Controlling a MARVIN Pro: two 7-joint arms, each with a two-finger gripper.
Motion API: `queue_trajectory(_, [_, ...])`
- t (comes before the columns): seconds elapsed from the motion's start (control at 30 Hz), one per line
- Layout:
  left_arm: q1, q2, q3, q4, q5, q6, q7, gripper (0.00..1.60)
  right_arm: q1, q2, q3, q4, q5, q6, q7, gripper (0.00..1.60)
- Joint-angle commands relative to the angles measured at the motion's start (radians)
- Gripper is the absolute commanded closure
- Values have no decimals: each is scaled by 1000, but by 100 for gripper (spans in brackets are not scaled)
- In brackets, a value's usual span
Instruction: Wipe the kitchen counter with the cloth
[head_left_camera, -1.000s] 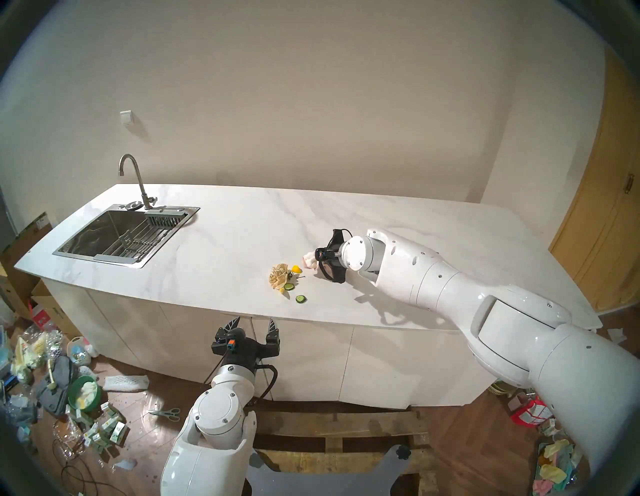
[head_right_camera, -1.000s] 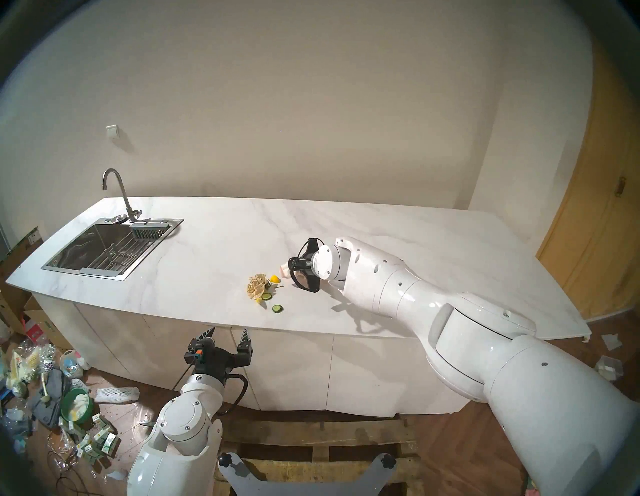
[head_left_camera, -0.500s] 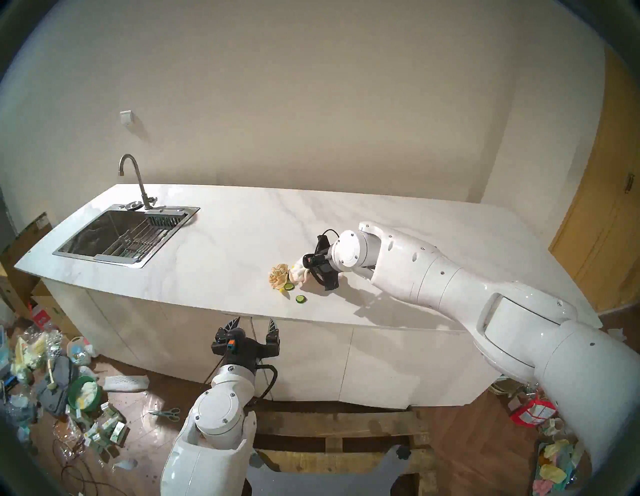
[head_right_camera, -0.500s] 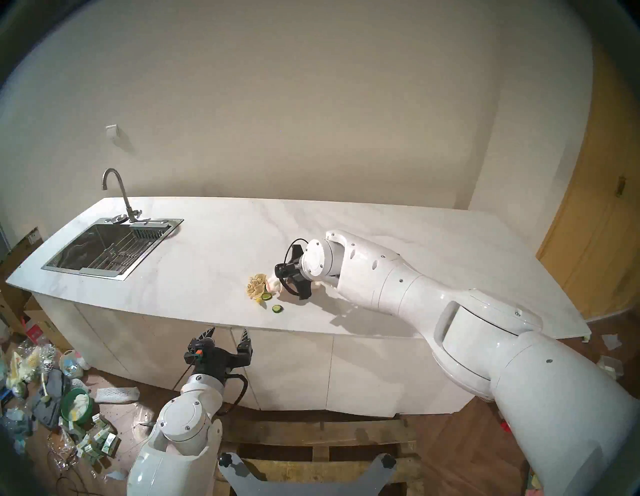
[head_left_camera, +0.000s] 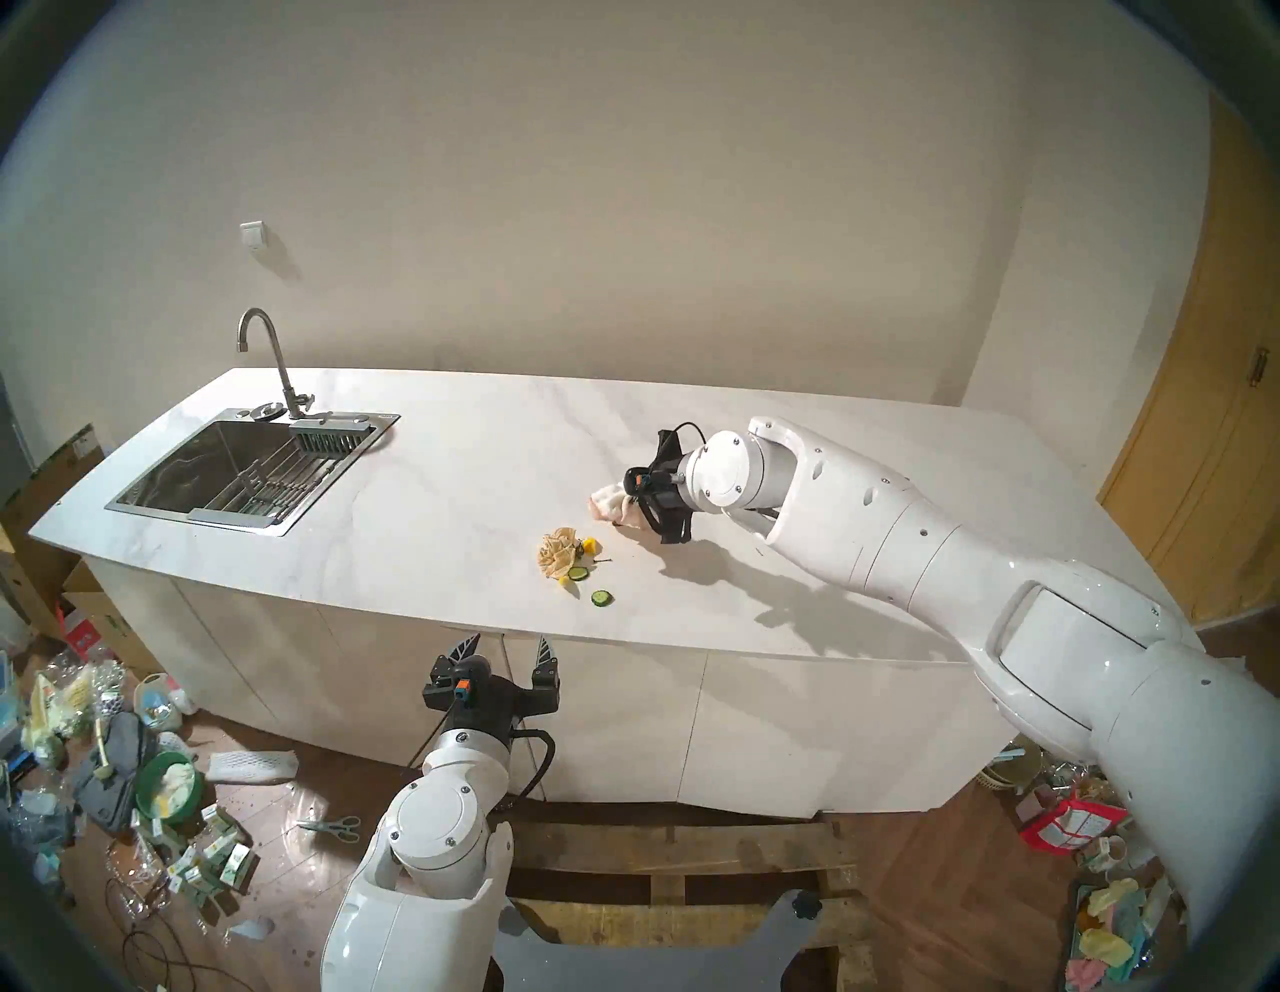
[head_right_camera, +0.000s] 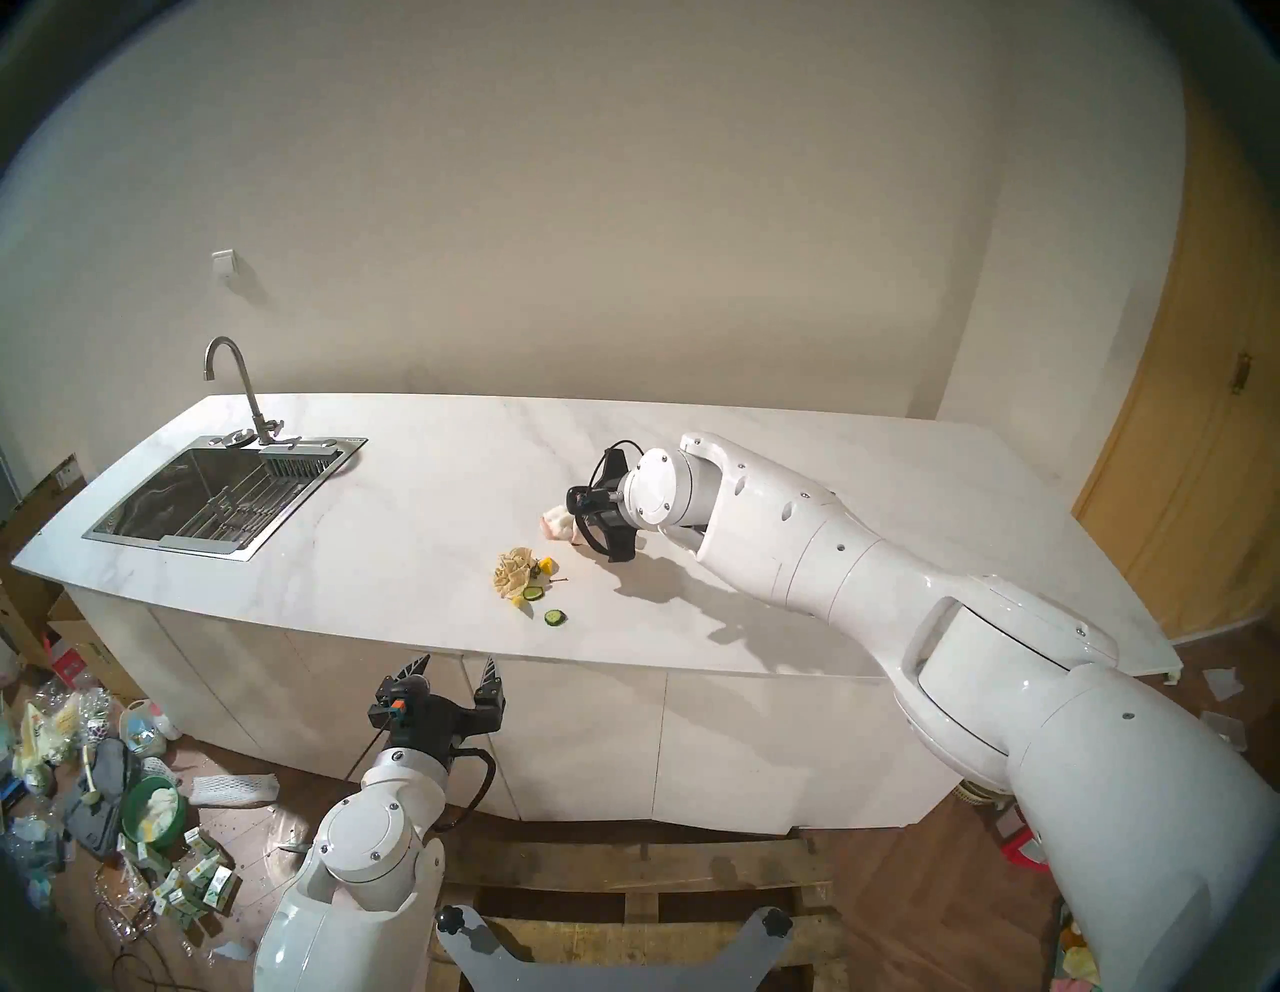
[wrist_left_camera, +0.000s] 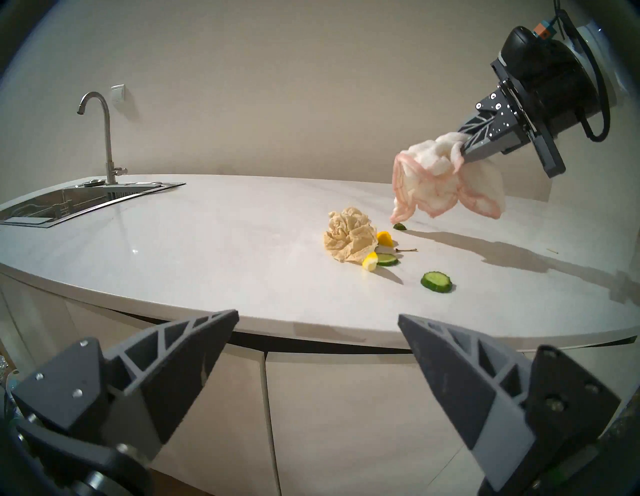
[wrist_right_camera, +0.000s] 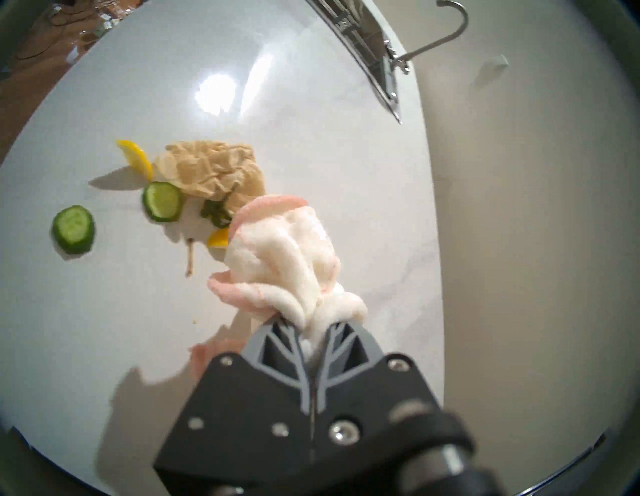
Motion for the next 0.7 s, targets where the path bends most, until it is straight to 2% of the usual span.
queue_trajectory(0.0, [-4,2,2,-29,-2,-5,-6,0,-11,-49,44,26,-16,22,-115,160])
queue_trajectory(0.13, [-4,2,2,-29,-2,-5,-6,0,-4,-85,29,80,-20,22,-140,160])
queue_trajectory(0.27, [-4,2,2,-30,-2,-5,-6,0,24,-112,-14,150,-30,22,-49,160])
queue_trajectory(0.53, [-4,2,2,-30,-2,-5,-6,0,39,-109,-44,182,-39,12,16,160])
queue_trajectory(0.67, [-4,2,2,-29,-2,-5,-6,0,41,-82,-50,157,-38,-2,50,160])
